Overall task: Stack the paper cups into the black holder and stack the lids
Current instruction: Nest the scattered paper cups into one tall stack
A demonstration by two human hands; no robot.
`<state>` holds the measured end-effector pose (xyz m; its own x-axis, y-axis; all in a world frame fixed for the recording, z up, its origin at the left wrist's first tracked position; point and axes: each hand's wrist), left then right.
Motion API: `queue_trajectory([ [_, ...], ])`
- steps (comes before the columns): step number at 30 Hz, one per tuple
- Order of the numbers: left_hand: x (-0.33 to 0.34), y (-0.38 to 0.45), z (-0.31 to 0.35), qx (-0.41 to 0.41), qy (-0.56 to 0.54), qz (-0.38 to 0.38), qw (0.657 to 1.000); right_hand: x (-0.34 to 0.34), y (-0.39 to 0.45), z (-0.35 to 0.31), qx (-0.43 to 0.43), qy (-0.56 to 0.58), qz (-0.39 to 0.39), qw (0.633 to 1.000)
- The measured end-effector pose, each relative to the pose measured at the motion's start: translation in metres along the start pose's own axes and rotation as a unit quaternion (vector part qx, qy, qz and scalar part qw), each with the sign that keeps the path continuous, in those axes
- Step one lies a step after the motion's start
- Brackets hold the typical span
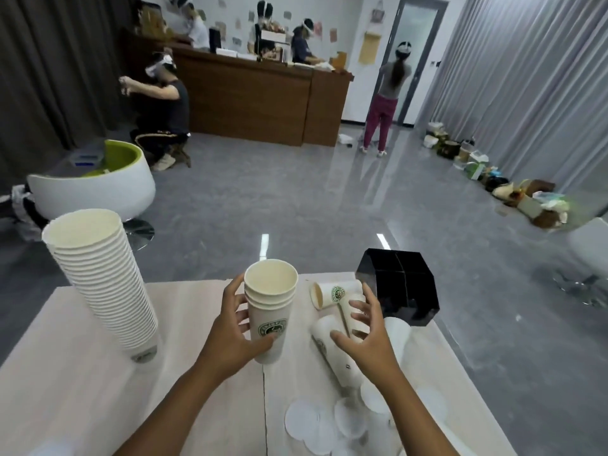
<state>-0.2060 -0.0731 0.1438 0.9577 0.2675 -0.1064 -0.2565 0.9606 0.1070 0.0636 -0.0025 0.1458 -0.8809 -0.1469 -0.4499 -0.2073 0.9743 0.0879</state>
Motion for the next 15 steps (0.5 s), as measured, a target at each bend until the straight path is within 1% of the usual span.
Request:
queue_trajectory([
  [5,0.037,0.013,-0.012,-0.026,0.016,0.027,0.999,-0.003,0.026,0.056,0.030,-0.041,-0.056,0.997],
  [10,0.057,0.015,-0.024,-0.051,0.032,0.065,0.996,0.011,0.047,0.116,0.051,-0.123,-0.115,0.984],
  [12,0.060,0.011,-0.028,-0.060,0.040,0.073,0.995,0.016,0.054,0.132,0.050,-0.166,-0.132,0.976],
  [15,0.060,0.007,-0.032,-0.074,0.050,0.084,0.992,0.025,0.063,0.145,0.043,-0.183,-0.142,0.972],
])
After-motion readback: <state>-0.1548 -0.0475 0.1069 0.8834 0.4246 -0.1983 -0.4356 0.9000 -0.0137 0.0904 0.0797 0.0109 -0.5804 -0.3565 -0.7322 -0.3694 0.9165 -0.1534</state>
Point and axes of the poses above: each hand's wrist, its own y-axis towards the middle knuckle, its own x-axis out of the palm, z = x × y, and after that the axes turned 6 degrees about -y, right-handed
